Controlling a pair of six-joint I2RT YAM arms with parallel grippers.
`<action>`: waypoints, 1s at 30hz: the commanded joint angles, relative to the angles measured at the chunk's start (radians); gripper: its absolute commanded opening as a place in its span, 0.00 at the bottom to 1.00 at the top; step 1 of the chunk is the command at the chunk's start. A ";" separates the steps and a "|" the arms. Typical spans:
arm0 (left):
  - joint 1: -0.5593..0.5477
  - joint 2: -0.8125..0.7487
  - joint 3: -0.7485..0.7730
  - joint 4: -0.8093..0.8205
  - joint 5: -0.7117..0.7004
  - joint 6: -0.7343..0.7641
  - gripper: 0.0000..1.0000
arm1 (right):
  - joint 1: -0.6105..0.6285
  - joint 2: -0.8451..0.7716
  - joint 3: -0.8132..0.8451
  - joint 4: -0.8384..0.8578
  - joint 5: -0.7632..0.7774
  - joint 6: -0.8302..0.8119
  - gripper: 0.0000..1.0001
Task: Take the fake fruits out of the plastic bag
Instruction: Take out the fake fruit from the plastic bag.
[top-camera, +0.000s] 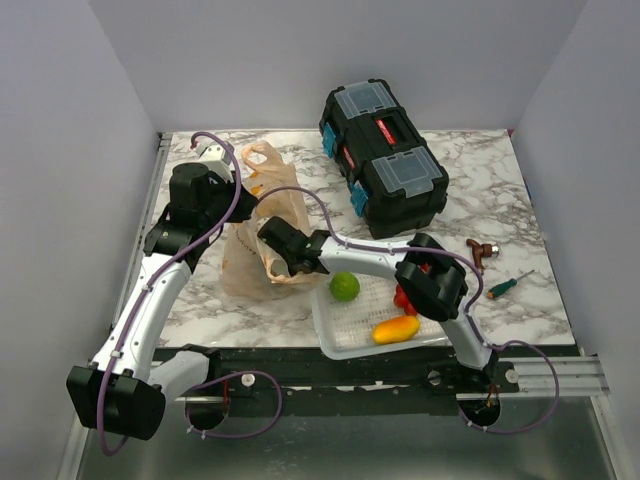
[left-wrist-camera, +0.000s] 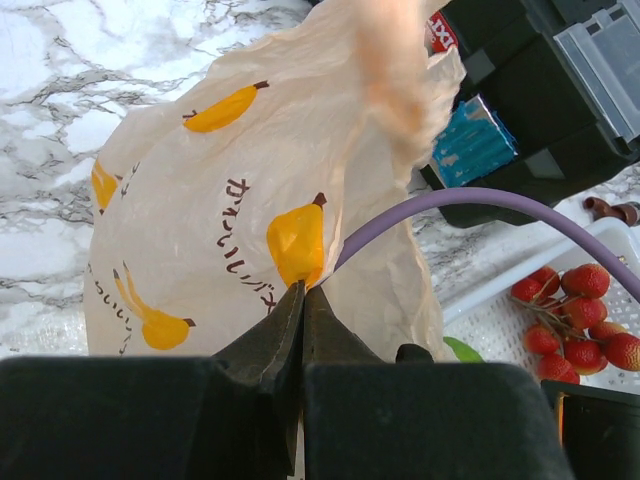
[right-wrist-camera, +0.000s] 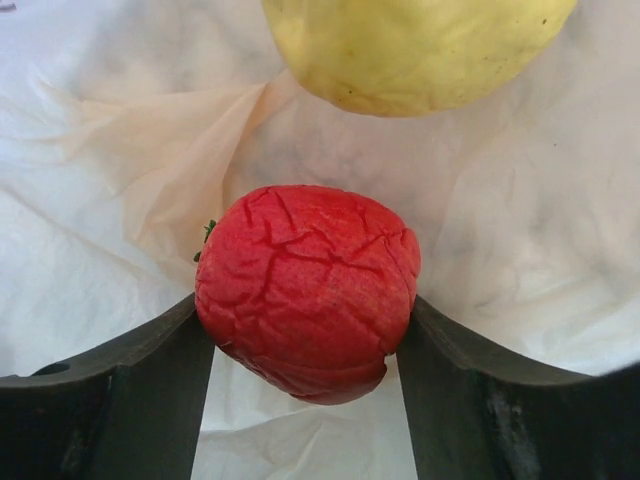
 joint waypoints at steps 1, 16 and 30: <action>0.001 -0.008 0.020 0.008 0.006 -0.002 0.00 | 0.005 -0.016 0.030 0.025 0.066 0.014 0.60; 0.002 -0.020 0.018 0.008 0.003 -0.001 0.00 | 0.002 -0.256 -0.109 0.250 0.295 0.102 0.29; 0.002 -0.029 0.017 0.008 -0.006 0.001 0.00 | -0.030 -0.391 -0.142 0.341 0.309 0.167 0.22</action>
